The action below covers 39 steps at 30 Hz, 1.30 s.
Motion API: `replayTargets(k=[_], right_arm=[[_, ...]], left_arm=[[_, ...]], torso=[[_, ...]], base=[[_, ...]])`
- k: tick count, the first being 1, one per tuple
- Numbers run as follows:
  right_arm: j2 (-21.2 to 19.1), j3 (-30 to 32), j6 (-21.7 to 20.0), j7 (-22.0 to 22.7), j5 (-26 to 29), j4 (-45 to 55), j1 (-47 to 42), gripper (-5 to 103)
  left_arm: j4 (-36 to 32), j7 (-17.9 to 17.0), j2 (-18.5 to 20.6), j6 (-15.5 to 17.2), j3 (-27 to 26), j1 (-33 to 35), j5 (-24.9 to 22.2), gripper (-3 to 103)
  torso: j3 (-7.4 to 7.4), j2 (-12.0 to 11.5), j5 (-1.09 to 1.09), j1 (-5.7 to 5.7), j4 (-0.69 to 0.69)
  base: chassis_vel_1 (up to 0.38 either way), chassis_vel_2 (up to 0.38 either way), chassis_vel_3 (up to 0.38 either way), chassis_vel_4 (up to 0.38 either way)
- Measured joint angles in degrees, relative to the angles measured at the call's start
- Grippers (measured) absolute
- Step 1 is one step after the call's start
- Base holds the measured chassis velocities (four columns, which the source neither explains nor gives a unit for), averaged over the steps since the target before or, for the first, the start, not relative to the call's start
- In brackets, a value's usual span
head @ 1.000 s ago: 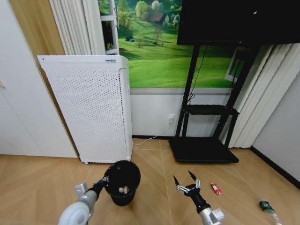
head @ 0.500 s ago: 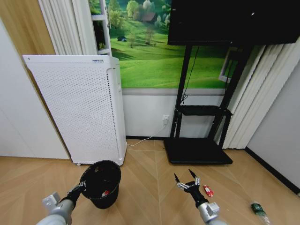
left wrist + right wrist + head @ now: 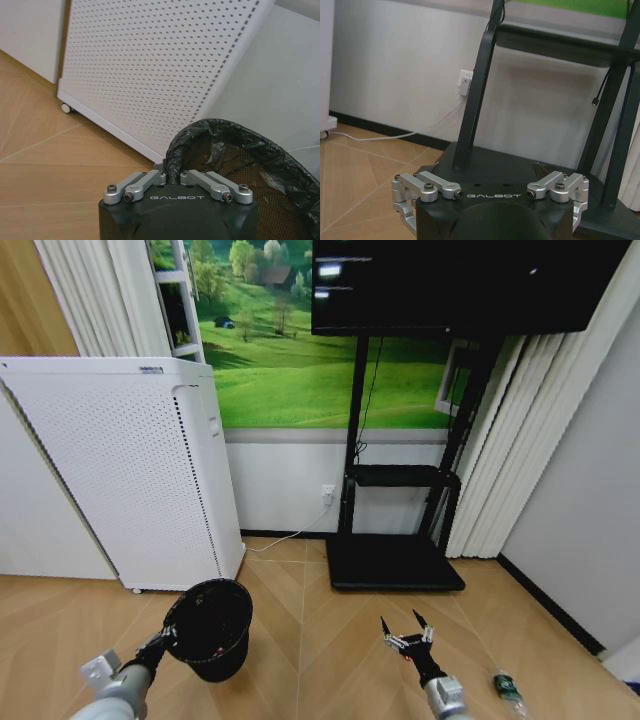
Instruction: Pick up the trash bin and place the garbage on the floor into it.
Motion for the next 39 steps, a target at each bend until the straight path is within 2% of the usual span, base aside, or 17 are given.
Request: replayTargets(k=[2,4,5,7,10,11,17,23,25,27,28,30,34,38,39], right_arm=[[-1.1,-3.2,-3.4,1.7,0.7,-6.5,5.3,100],[-1.0,-5.2,-4.3,3.0,1.1,-11.9,10.1,100],[-1.0,-5.2,-4.3,3.0,1.1,-11.9,10.1,100],[-0.7,-6.7,-5.8,4.0,1.9,-18.1,15.0,100],[-0.7,-7.0,-6.1,4.0,1.8,-20.2,16.3,100],[-0.7,-7.1,-6.4,3.9,1.4,-24.6,18.2,100],[-0.1,-5.6,-8.7,2.4,0.5,-31.7,19.4,100],[0.3,-5.3,-9.0,0.8,-0.3,-36.8,19.9,101],[0.6,-5.3,-8.9,0.6,-0.2,-39.1,20.7,92],[1.0,-5.2,-8.6,0.6,-0.2,-40.7,21.6,92],[1.5,-5.0,-8.1,0.8,-0.5,-42.9,22.8,86],[2.2,-4.7,-7.2,1.2,-1.3,-46.2,24.7,85],[2.7,-4.6,-6.4,1.5,-2.5,-50.5,26.7,80],[3.0,-4.4,-7.0,2.0,-1.6,-52.5,27.9,76],[3.0,-4.4,-7.4,2.2,-1.2,-52.7,28.1,71]], left_arm=[[-0.5,0.5,-0.7,0.0,-2.6,2.5,-0.7,7],[-0.9,1.4,-1.4,0.0,-4.7,4.8,-1.0,7],[-0.9,1.4,-1.4,0.0,-4.7,4.8,-1.0,7],[-0.9,2.3,-2.1,-0.2,-6.5,6.7,-0.9,7],[-0.9,2.6,-2.3,-0.3,-7.2,7.3,-0.8,7],[-1.2,3.0,-2.7,-0.4,-7.9,7.9,-0.8,7],[-2.0,2.9,-4.4,-0.4,-6.9,7.7,0.3,7],[-2.7,2.0,-5.0,-0.6,-3.5,6.7,2.1,7],[-3.0,1.6,-4.7,-0.6,-2.2,6.3,2.5,7],[-3.1,1.5,-4.5,-0.6,-1.6,6.2,2.7,7],[-3.3,1.3,-4.3,-0.6,-1.0,6.1,3.0,7],[-3.6,1.1,-4.2,-0.6,0.0,5.8,3.4,7],[-3.9,0.8,-4.1,-0.6,0.7,5.4,3.6,7],[-3.9,0.7,-4.0,-0.6,0.8,5.3,3.6,7],[-3.9,0.7,-4.0,-0.7,0.8,5.2,3.6,7]], torso=[[0.0,0.0,-0.03,0.0,0.0],[0.0,0.0,0.02,0.0,0.01],[0.0,0.0,0.02,0.0,0.01],[0.0,0.0,-0.02,0.0,0.01],[0.0,0.0,0.01,0.0,0.01],[0.0,0.0,-0.01,0.0,-0.01],[0.0,0.0,0.0,0.0,-0.06],[0.0,0.0,0.0,0.0,-0.02],[0.0,0.0,-0.01,0.0,-0.04],[0.0,0.0,-0.01,0.0,-0.03],[0.0,0.0,0.0,0.0,-0.02],[0.0,0.0,0.0,0.0,0.01],[0.0,0.0,0.0,0.0,-0.02],[0.0,0.0,0.0,0.0,-0.02],[0.0,0.0,0.0,0.0,-0.01]], base=[[0.07,0.057,-0.057,-0.048],[0.063,0.071,-0.063,-0.056],[0.046,0.075,-0.063,-0.038],[0.023,0.037,-0.01,-0.019],[0.0,0.0,0.0,0.0],[0.0,0.0,0.0,0.0],[0.0,0.0,0.0,0.0],[0.0,0.0,0.0,0.0],[0.0,0.0,0.0,0.0],[0.0,0.0,0.0,0.0],[0.0,0.0,0.0,0.0],[0.0,0.0,0.0,0.0],[0.0,0.0,0.0,0.0],[0.0,0.0,0.0,0.0],[0.0,0.0,0.0,0.0]])
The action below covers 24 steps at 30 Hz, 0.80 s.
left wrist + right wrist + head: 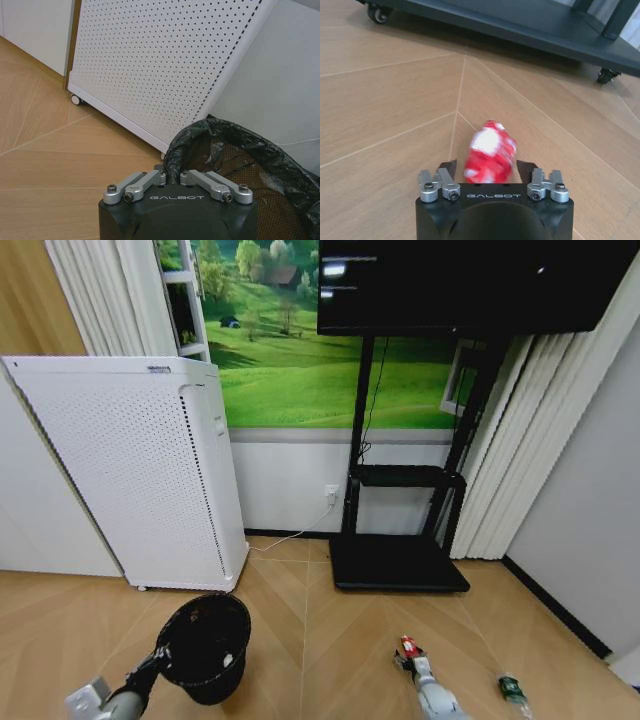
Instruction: Pick up the trash bin and place the garbage on the floor into it.
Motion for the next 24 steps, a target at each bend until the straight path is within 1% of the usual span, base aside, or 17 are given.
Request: replayTargets(k=[1,2,4,6,7,8,9,11,13,17,18,19,20,21,22,23,24], right_arm=[[0.0,0.0,-0.3,0.1,0.4,-0.2,0.1,65],[0.0,0.0,-0.3,0.1,0.4,-0.2,0.1,65],[-0.1,-0.1,-0.7,0.3,0.9,-0.6,0.5,55],[-0.1,-0.1,-1.0,0.4,1.2,-0.7,0.5,55],[-0.1,-0.1,-1.2,0.5,1.6,-0.6,0.5,44],[0.0,-0.1,-1.5,0.8,2.0,-0.4,0.4,38],[0.0,-0.1,-1.5,0.8,2.0,-0.4,0.4,38],[0.2,-0.1,-1.5,0.9,2.2,0.0,0.1,27],[0.2,-0.1,-1.5,0.9,2.2,0.1,0.0,27],[0.2,0.1,-1.4,1.2,2.3,1.7,-1.0,6],[0.2,0.1,-1.4,1.2,2.3,1.7,-1.0,6],[0.1,0.1,-1.1,1.4,2.4,2.4,-1.4,-1],[-0.1,0.1,0.0,1.5,2.2,3.3,-1.9,3],[-0.2,0.1,0.9,1.5,2.1,3.7,-2.2,3],[-0.4,0.1,2.1,1.3,1.7,4.4,-2.7,8],[-0.4,0.1,2.1,1.3,1.7,4.4,-2.7,8],[-0.6,0.2,2.7,0.8,1.4,5.2,-3.1,13]], left_arm=[[0.0,0.0,0.0,0.0,0.1,0.0,0.0,7],[0.0,0.0,0.0,0.0,0.1,0.0,0.0,7],[0.0,0.0,0.0,0.0,0.2,-0.1,0.0,7],[0.0,0.0,0.0,0.0,0.3,-0.1,0.0,7],[0.0,0.0,0.0,-0.1,0.4,-0.2,0.1,7],[0.2,0.0,0.0,-0.1,0.4,-0.3,0.2,7],[0.2,0.0,0.0,-0.1,0.4,-0.3,0.2,7],[0.5,0.0,-0.1,-0.2,0.4,-0.3,0.3,7],[0.5,0.0,-0.1,-0.2,0.4,-0.3,0.3,7],[0.7,0.0,-0.2,-0.3,0.4,-0.3,0.4,7],[0.7,0.0,-0.2,-0.3,0.4,-0.3,0.4,7],[0.8,0.0,-0.2,-0.3,0.4,-0.3,0.4,7],[0.8,0.0,-0.2,-0.4,0.4,-0.4,0.4,7],[0.9,0.1,-0.2,-0.4,0.4,-0.5,0.4,7],[0.9,0.1,-0.2,-0.4,0.4,-0.6,0.4,7],[0.9,0.1,-0.2,-0.4,0.4,-0.6,0.4,7],[1.0,0.1,-0.2,-0.4,0.5,-0.6,0.4,7]], torso=[[0.0,0.0,-0.01,0.0,0.0],[0.0,0.0,-0.01,0.0,0.0],[0.0,0.0,-0.01,0.0,0.0],[0.0,0.0,-0.01,0.0,0.0],[0.0,0.0,-0.01,0.0,0.0],[0.0,0.0,-0.01,0.0,-0.01],[0.0,0.0,-0.01,0.0,-0.01],[0.0,0.0,0.0,0.0,0.0],[0.0,0.0,0.0,0.0,-0.01],[0.0,0.0,0.0,0.0,-0.01],[0.0,0.0,0.0,0.0,-0.01],[0.0,0.0,0.0,0.0,0.0],[0.0,0.0,0.0,0.0,0.0],[0.0,0.0,0.0,0.0,-0.01],[0.0,0.0,0.0,0.0,-0.01],[0.0,0.0,0.0,0.0,-0.01],[0.0,0.0,0.0,0.0,-0.02]], base=[[0.0,0.0,0.0,0.0],[0.0,0.0,0.0,0.0],[0.0,0.0,0.0,0.0],[0.0,0.0,0.0,0.0],[0.0,0.0,0.0,0.0],[0.0,0.0,0.0,0.0],[0.0,0.0,0.0,0.0],[0.0,0.0,0.0,0.0],[0.0,0.0,0.0,0.0],[0.0,0.0,0.0,0.0],[0.0,0.0,0.0,0.0],[0.0,0.0,0.0,0.0],[0.0,0.0,0.0,0.0],[0.0,0.0,0.0,0.0],[0.0,0.0,0.0,0.0],[0.0,0.0,0.0,0.0],[0.0,0.0,0.0,0.0]])
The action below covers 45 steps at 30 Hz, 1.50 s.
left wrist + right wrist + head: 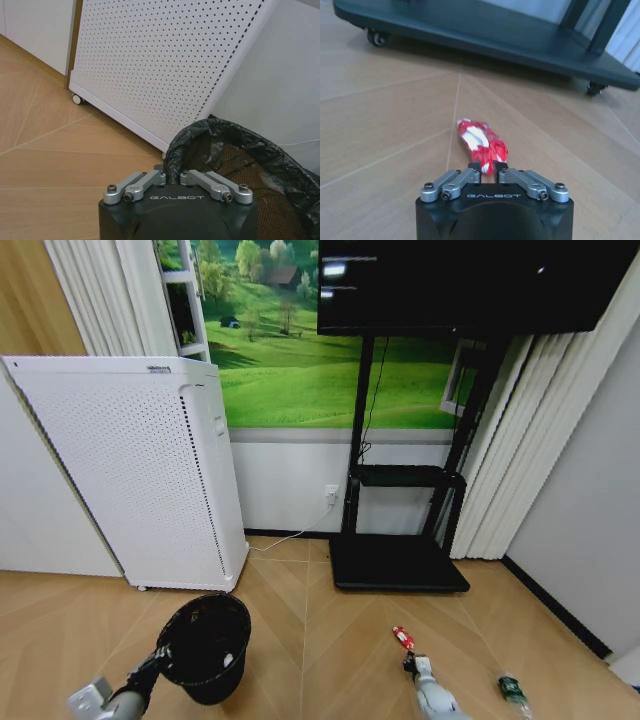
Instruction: Pick up the trash bin and place the garbage on the floor into it.
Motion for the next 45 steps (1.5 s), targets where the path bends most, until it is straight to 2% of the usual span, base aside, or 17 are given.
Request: replayTargets(k=[2,3,5,6,7,11,12,14,16,17,20,22,26,40,45], right_arm=[[-0.3,0.1,0.5,-0.4,-0.4,1.7,-0.5,24],[-0.3,0.1,0.5,-0.4,-0.4,1.7,-0.5,24],[-0.4,0.0,0.6,-0.4,-1.1,2.7,-0.5,35],[-0.4,-0.2,0.7,-0.4,-1.6,2.9,-0.4,35],[-0.4,-0.2,0.7,-0.4,-1.7,2.9,-0.4,40],[-0.4,-0.3,0.7,-0.4,-1.8,2.9,-0.3,40],[-0.4,-0.6,0.8,-0.5,-2.7,2.7,0.2,57],[-0.1,-1.4,0.6,-0.5,-4.2,1.5,1.7,68],[-0.1,-1.5,0.4,-0.4,-4.4,1.5,1.9,68],[0.0,-1.8,-0.2,-0.3,-4.9,1.4,2.3,79],[-0.1,-2.4,-0.6,-0.2,-5.9,0.8,3.0,85],[-0.1,-3.2,-1.1,-0.2,-6.7,-0.6,3.9,94],[0.4,-4.5,-3.4,1.5,-7.4,-2.0,5.6,100],[2.3,-7.1,-8.1,4.4,-6.0,-5.9,10.1,100],[3.4,-7.0,-9.2,5.3,-5.2,-8.6,12.0,100]], left_arm=[[0.1,0.0,0.0,0.0,0.1,0.0,0.0,7],[0.1,0.0,0.0,0.0,0.1,0.0,0.0,7],[0.1,0.0,0.0,-0.1,0.1,0.0,0.0,7],[0.1,0.0,0.1,-0.1,0.1,-0.1,0.0,7],[0.1,0.0,0.1,-0.1,0.1,-0.1,0.0,7],[0.1,0.0,0.1,-0.1,0.1,-0.1,0.0,7],[0.1,0.0,0.1,-0.1,0.1,-0.1,0.0,7],[-0.1,-0.1,-0.1,-0.1,-0.1,0.1,0.0,7],[-0.1,-0.1,-0.2,-0.2,-0.2,0.2,0.0,7],[-0.1,-0.1,-0.3,-0.2,-0.5,0.3,0.0,7],[-0.1,-0.1,-0.5,-0.3,-0.7,0.3,-0.1,7],[-0.1,-0.1,-0.7,-0.3,-0.7,0.2,-0.1,7],[-0.1,-0.2,-0.8,-0.3,0.1,-0.1,0.0,7],[0.4,-0.4,-0.5,-0.3,1.8,-0.7,0.4,7],[0.7,-0.4,-0.6,-0.3,2.3,-0.7,0.7,7]], torso=[[0.0,0.0,0.0,0.0,0.01],[0.0,0.0,0.0,0.0,0.01],[0.0,0.0,-0.01,0.0,0.02],[0.0,0.0,0.0,0.0,0.01],[0.0,0.0,0.0,0.0,0.0],[0.0,0.0,0.0,0.0,0.0],[0.0,0.0,0.0,0.0,0.0],[0.0,0.0,0.01,0.0,0.02],[0.0,0.0,0.01,0.0,0.02],[0.0,0.0,0.0,0.0,0.02],[0.0,0.0,0.0,0.0,0.02],[0.0,0.0,0.0,0.0,0.0],[0.0,0.0,0.0,0.0,0.02],[0.0,0.0,0.0,0.0,-0.01],[0.0,0.0,0.0,0.0,0.03]], base=[[0.0,0.0,0.0,0.0],[0.0,0.0,0.0,0.0],[0.0,0.0,0.0,0.0],[0.0,0.0,0.0,0.0],[0.0,0.0,0.0,0.0],[0.0,0.0,0.0,0.0],[0.0,0.0,0.0,0.0],[0.0,0.0,0.0,0.0],[0.0,0.0,0.0,0.0],[0.0,0.0,0.0,0.0],[0.0,0.0,0.0,0.0],[0.0,0.0,0.0,0.0],[0.0,0.0,0.0,0.0],[0.0,0.0,0.0,0.0],[0.0,0.0,0.0,0.0]])
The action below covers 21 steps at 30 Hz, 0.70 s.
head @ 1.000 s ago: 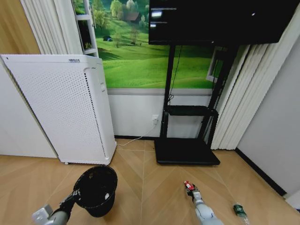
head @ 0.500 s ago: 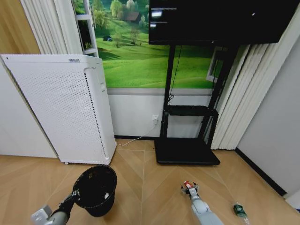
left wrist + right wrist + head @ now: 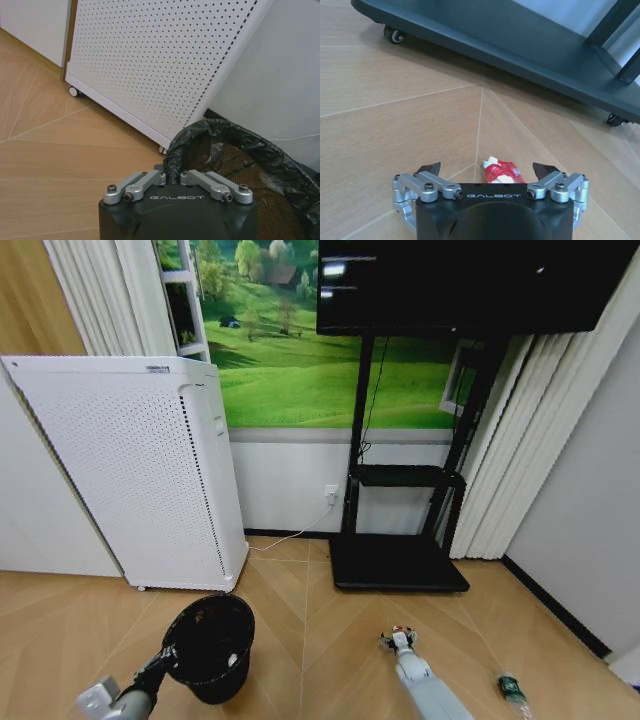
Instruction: Pick up the trash bin and place the garbage on the floor into it.
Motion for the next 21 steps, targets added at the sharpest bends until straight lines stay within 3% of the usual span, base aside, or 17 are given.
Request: replayTargets(k=[8,21], right_arm=[[-0.5,1.5,4.2,-3.4,2.2,2.3,-2.1,100],[-0.9,2.0,4.8,-3.8,2.6,3.9,-3.8,100]], left_arm=[[0.2,0.0,-0.1,0.0,-0.2,-0.2,0.0,7],[-0.3,0.0,-0.2,-0.1,-0.6,0.2,0.0,7]], torso=[[0.0,0.0,0.0,0.0,-0.03],[-0.01,0.0,0.0,-0.01,0.0]], base=[[0.0,0.0,0.0,0.0],[-0.008,0.011,0.015,-0.013]])
